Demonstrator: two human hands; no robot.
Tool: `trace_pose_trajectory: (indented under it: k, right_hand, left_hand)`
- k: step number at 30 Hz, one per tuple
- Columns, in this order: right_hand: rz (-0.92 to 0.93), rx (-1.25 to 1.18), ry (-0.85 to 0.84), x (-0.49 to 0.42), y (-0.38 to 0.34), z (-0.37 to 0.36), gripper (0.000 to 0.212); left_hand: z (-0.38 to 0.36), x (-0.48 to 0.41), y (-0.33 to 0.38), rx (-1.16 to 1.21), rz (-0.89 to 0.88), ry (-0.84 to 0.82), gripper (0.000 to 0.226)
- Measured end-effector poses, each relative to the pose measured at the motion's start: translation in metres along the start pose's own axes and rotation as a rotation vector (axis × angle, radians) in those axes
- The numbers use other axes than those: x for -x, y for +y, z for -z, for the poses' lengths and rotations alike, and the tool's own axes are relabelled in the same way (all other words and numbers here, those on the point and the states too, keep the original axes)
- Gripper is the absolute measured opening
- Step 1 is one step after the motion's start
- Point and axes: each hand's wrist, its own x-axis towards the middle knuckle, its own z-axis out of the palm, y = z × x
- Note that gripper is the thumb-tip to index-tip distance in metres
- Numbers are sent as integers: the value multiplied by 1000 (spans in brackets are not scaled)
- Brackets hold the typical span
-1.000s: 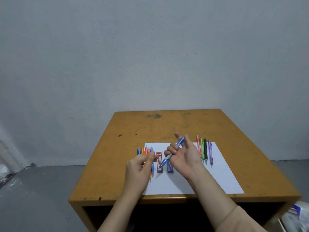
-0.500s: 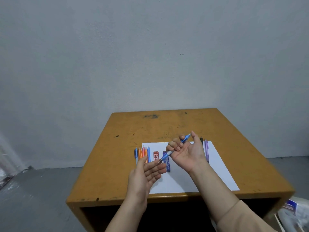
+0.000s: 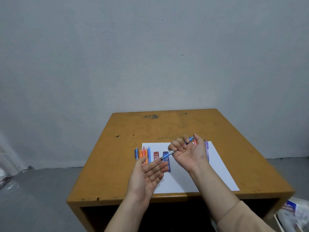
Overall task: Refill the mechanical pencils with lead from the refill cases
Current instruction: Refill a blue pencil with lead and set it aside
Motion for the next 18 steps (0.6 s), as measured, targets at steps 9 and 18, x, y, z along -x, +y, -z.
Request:
trace_pose_trajectory:
  k: [9,18]
  right_hand:
    - [-8,0,-3,-2,0,-1,48]
    - [-9,-14,12,2,-2,-2,48]
  left_hand:
    - [0,1,2,6,14,0,53]
    - [-3,1,2,35,42,-15,53]
